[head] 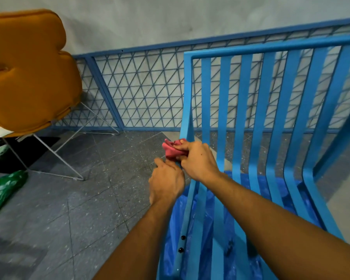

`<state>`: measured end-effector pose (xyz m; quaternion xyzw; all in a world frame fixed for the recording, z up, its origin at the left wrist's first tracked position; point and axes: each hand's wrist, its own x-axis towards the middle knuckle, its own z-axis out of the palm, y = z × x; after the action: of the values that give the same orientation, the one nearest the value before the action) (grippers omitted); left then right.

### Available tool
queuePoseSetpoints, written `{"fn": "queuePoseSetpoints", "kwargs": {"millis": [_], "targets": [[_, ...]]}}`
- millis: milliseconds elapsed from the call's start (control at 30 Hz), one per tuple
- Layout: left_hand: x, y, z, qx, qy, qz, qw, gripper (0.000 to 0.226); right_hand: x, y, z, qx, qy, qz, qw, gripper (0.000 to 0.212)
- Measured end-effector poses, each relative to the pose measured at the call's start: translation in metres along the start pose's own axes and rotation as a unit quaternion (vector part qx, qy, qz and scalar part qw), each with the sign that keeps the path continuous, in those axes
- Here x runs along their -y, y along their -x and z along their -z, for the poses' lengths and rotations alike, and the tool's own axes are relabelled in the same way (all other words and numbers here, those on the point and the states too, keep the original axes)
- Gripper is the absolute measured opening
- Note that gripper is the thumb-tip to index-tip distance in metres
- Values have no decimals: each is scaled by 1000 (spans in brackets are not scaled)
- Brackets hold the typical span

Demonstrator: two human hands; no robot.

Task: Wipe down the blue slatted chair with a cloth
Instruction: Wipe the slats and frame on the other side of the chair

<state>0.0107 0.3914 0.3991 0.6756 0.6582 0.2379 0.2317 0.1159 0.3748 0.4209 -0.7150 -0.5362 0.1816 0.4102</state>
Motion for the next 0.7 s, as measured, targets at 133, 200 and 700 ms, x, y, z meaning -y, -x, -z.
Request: {"fn": "queuePoseSetpoints", "kwargs": {"millis": [133, 200, 700], "targets": [[-2, 0, 0, -36, 33, 19, 999, 39, -2, 4, 5, 2, -62, -16, 998, 44], [-2, 2, 0, -57, 62, 15, 996, 45, -5, 18, 4, 21, -117, 1, 993, 46], [3, 16, 10, -76, 107, -76, 988, 64, -2, 67, 6, 87, -94, 61, 990, 41]]}}
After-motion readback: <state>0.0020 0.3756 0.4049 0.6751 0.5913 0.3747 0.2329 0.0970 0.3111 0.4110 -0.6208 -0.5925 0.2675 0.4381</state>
